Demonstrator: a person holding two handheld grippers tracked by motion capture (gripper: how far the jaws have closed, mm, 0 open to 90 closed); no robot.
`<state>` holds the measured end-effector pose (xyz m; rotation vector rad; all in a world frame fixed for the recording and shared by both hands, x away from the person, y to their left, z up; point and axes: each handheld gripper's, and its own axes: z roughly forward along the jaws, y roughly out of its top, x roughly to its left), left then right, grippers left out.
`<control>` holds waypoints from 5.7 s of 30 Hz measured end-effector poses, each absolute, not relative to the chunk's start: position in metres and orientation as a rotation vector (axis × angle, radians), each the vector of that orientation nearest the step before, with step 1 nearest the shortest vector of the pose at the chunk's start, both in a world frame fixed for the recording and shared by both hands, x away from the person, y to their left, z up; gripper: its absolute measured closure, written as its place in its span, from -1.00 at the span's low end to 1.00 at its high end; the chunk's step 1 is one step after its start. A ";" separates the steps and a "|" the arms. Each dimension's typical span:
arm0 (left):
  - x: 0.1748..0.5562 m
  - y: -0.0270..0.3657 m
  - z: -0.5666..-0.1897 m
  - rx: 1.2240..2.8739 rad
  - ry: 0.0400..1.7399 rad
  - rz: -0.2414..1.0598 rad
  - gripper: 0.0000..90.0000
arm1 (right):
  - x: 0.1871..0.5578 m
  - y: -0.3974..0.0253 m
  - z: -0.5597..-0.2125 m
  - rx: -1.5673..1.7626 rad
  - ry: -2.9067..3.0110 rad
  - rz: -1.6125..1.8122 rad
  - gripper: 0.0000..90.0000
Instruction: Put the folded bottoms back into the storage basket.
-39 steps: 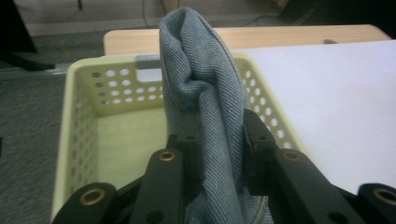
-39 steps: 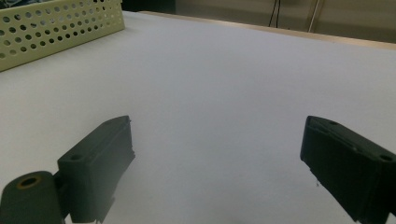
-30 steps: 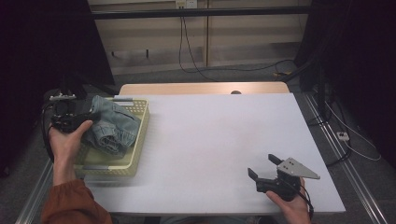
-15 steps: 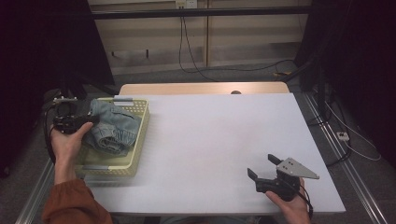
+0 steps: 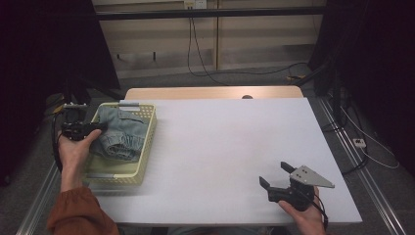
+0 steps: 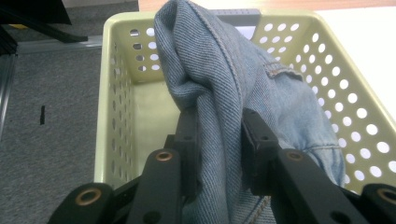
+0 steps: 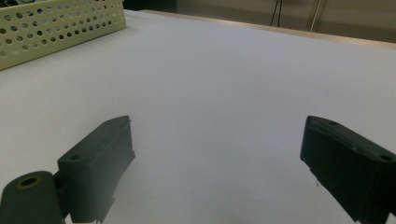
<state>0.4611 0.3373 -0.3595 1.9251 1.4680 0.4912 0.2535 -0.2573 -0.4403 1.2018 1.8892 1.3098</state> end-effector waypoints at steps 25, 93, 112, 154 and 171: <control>0.467 0.346 -0.379 1.950 1.533 0.519 0.37 | 0.254 -0.258 -0.441 1.204 1.890 1.309 -0.79; 0.480 0.341 -0.401 2.014 1.593 0.550 0.38 | 0.254 -0.258 -0.441 1.201 1.899 1.306 -0.78; 0.464 0.345 -0.377 1.820 1.423 0.729 -0.62 | 0.255 -0.261 -0.443 1.217 1.892 1.312 -0.78; 0.406 0.335 -0.357 1.842 1.142 0.618 -0.88 | 0.258 -0.258 -0.442 1.213 1.892 1.301 -0.78; 0.374 0.333 -0.358 1.836 1.101 0.653 -0.86 | 0.257 -0.257 -0.442 1.213 1.889 1.304 -0.78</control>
